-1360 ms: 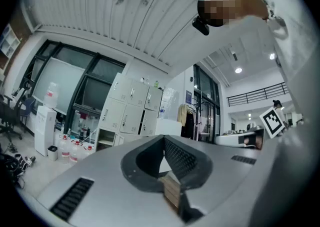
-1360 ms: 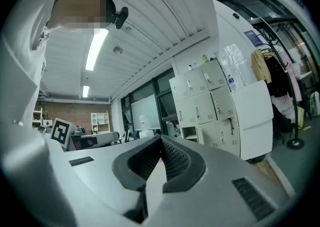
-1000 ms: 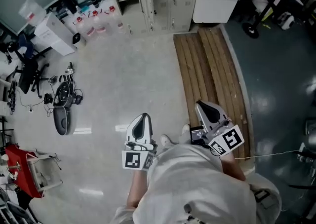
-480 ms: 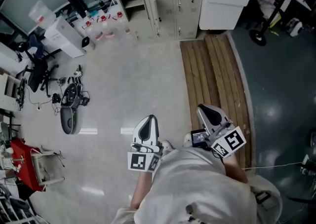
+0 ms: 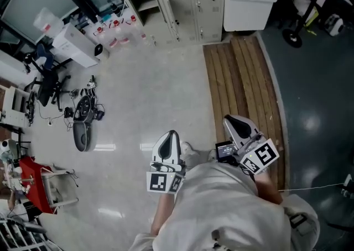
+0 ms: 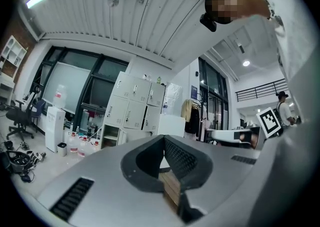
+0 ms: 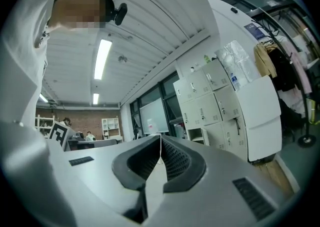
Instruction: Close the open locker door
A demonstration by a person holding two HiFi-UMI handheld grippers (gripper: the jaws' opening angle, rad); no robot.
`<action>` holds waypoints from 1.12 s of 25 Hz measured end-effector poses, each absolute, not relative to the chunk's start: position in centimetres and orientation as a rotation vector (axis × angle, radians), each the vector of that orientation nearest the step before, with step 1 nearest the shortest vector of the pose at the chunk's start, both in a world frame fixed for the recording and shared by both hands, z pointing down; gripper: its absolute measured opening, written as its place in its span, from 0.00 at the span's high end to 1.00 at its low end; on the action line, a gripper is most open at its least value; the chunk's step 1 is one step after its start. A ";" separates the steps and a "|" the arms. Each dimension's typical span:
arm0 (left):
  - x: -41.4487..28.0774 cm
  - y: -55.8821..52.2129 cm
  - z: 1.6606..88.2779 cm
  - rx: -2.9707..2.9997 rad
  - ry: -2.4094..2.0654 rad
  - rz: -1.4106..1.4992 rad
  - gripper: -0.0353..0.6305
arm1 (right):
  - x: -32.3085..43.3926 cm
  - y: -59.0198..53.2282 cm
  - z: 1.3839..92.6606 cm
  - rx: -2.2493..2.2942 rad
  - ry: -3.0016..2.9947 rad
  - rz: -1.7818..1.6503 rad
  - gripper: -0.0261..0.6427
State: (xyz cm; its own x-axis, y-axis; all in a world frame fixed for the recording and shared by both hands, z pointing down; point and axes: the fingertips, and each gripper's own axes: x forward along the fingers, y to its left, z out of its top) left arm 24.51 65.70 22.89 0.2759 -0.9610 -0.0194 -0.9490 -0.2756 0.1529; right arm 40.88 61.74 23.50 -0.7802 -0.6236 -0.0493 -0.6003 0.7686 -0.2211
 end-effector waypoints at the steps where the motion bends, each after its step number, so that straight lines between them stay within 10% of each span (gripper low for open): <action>1: 24.7 65.3 22.9 2.425 -1.811 -0.161 0.94 | 41.1 61.5 23.7 -0.993 2.835 -0.307 0.92; 28: 12.6 45.7 23.0 2.487 -1.707 -0.223 0.94 | 29.0 43.4 23.8 -1.117 2.821 -0.352 0.92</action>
State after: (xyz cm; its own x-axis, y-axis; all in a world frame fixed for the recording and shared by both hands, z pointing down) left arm 12.65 45.72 23.00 0.3545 -0.9334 -0.0548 -0.9163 -0.3585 0.1786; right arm 29.02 43.45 23.84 -0.7290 -0.6845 0.0034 -0.6644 0.7064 -0.2442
